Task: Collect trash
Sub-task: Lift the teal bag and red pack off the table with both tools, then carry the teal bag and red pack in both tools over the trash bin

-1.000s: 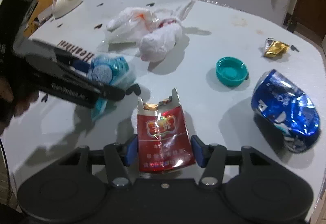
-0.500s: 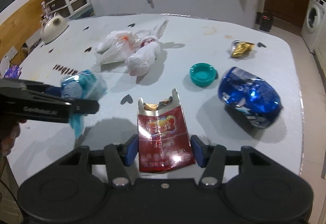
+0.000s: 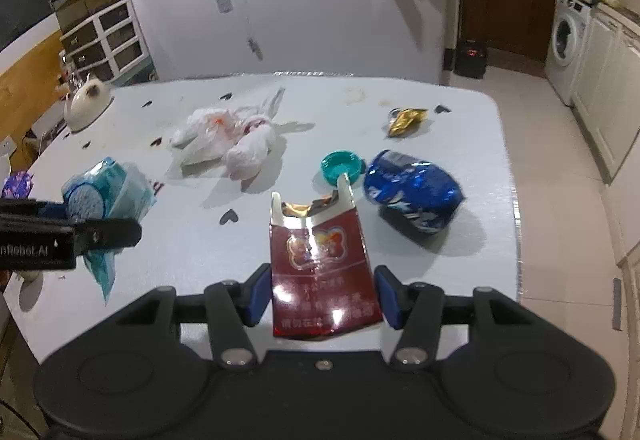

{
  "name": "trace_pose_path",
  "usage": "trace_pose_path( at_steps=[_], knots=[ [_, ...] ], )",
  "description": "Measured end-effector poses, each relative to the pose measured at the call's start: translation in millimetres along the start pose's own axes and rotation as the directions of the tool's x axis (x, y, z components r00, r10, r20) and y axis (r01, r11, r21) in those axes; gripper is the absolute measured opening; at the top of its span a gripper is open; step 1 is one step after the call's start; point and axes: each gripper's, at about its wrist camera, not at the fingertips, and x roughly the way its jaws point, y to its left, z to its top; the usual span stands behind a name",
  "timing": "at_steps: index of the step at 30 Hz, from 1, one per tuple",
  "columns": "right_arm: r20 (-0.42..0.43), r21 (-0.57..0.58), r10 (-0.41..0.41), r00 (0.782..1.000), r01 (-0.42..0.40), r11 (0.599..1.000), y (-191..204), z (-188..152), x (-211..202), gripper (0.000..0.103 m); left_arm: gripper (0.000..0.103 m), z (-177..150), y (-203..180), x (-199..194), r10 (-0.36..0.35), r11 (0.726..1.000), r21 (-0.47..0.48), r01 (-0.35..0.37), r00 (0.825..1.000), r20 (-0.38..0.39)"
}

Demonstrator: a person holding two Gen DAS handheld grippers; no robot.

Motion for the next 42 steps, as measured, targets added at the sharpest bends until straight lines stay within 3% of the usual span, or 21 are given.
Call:
trace_pose_path(
  at_steps=[6,20,31,42],
  knots=[
    [0.058,0.015,-0.021,0.998,0.020,1.000,-9,-5,-38,0.056,0.068,-12,-18,-21,0.010,0.999,-0.042,-0.009,1.000,0.025],
    [0.106,0.059,-0.071,0.992,0.065,0.996,-56,-20,-91,0.056,0.068,-16,-82,-41,0.053,0.999,0.003,-0.053,0.996,0.078],
    [0.114,0.063,-0.063,0.991,0.056,0.996,-128,-32,-121,0.056,0.068,-18,-162,-36,0.059,0.998,-0.002,-0.059,0.995,0.082],
    [0.079,0.083,-0.088,0.993,0.082,0.993,-218,-51,-141,0.056,0.068,-23,-262,-3,0.005,1.000,0.031,-0.006,0.999,0.039]
  ],
)
